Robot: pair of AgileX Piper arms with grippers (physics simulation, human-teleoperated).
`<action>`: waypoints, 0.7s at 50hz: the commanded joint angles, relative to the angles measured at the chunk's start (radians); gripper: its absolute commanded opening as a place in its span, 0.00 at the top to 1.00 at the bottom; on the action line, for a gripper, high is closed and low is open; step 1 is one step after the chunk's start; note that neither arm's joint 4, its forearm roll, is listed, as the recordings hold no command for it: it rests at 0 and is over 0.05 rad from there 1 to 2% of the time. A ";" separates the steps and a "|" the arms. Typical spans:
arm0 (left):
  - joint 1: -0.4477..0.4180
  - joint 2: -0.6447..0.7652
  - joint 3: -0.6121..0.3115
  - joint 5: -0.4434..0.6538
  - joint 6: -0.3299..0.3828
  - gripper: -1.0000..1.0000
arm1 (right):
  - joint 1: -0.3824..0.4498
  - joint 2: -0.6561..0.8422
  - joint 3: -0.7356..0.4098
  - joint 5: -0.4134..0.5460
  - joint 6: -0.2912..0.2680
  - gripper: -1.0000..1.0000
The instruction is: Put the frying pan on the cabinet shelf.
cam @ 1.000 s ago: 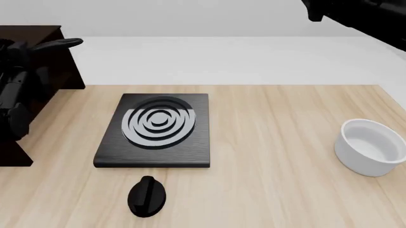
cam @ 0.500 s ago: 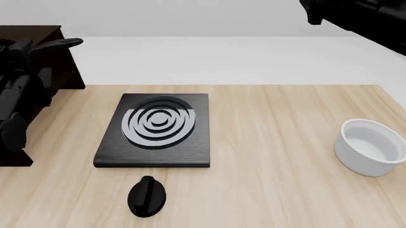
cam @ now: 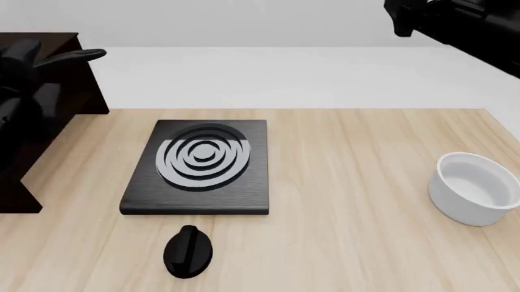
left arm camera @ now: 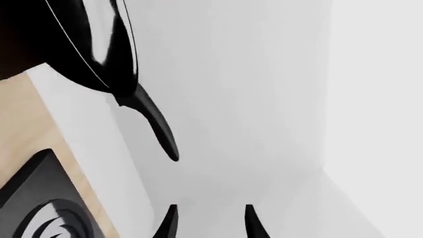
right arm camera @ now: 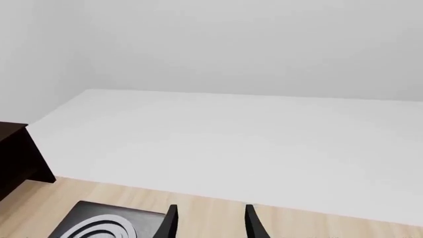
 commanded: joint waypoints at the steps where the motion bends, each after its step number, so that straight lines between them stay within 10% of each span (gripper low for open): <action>1: -0.068 -0.200 0.025 0.201 0.158 0.00 | -0.001 -0.016 0.026 -0.013 0.004 0.00; 35: -0.223 -0.699 -0.210 0.933 0.679 0.00 | -0.015 -0.075 -0.021 -0.007 -0.041 0.00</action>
